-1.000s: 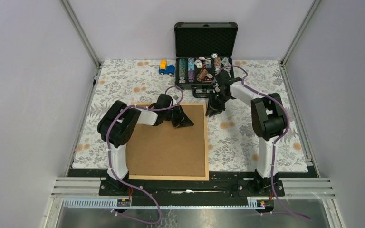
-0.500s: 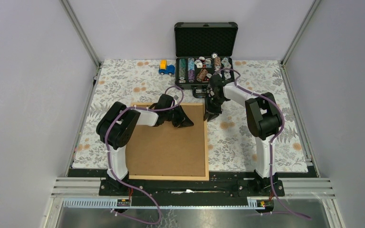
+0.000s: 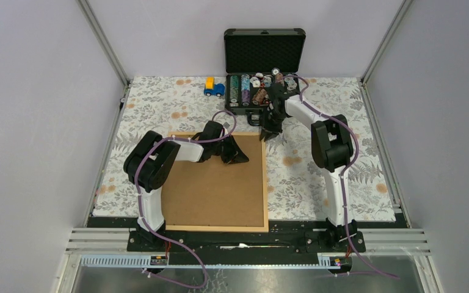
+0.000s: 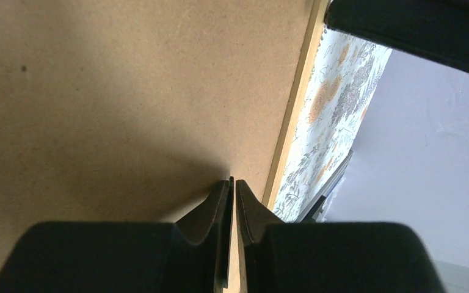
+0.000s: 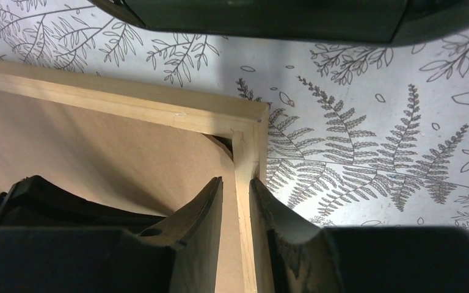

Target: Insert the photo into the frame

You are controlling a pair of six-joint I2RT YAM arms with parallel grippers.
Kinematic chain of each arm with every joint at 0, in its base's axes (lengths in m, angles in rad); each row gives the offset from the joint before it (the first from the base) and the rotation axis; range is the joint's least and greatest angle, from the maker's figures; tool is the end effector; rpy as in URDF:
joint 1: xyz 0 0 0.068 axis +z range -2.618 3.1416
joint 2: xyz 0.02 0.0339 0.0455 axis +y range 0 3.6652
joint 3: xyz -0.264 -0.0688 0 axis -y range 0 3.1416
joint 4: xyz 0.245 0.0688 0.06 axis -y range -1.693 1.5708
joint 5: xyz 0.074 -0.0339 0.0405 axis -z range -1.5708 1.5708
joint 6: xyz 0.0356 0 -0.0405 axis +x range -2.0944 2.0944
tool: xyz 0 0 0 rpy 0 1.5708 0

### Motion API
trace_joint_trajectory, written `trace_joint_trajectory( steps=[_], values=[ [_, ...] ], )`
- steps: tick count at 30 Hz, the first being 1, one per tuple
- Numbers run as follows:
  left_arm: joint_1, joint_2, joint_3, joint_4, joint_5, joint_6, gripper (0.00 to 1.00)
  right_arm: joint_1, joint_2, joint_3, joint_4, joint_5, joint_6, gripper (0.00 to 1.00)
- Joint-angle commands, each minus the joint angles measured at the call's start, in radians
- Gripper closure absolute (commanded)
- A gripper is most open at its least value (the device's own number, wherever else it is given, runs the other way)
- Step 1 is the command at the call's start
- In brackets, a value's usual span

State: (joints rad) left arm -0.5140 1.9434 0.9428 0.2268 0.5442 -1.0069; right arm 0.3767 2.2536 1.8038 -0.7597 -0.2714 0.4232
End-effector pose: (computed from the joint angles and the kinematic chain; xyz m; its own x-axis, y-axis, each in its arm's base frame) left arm 0.3162 -0.1997 0.1125 -0.9533 -0.2921 -0.0765 -0.1172 0.5913 -0.7979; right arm 0.4350 0.1823 0.1645 -0.9748 0.0398 -0.2193 -0.0462 0.9263 0.3738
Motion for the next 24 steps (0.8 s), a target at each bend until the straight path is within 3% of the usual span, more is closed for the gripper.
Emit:
trace_joint_trajectory(
  steps=[1, 10, 14, 24],
  values=[
    [0.006, 0.023, -0.005, -0.102, -0.176, 0.078, 0.86, 0.019, 0.09, 0.055, -0.053, 0.144, -0.002, 0.7],
    [0.006, 0.032, 0.016, -0.129, -0.176, 0.086, 0.87, 0.151, 0.142, -0.095, -0.091, 0.421, 0.033, 0.7],
    [0.006, 0.031, 0.02, -0.137, -0.175, 0.089, 0.87, 0.189, 0.227, -0.053, -0.163, 0.491, 0.03, 0.69],
    [0.008, 0.028, 0.034, -0.169, -0.179, 0.104, 0.88, 0.186, 0.336, 0.122, -0.238, 0.401, -0.03, 0.59]
  ],
)
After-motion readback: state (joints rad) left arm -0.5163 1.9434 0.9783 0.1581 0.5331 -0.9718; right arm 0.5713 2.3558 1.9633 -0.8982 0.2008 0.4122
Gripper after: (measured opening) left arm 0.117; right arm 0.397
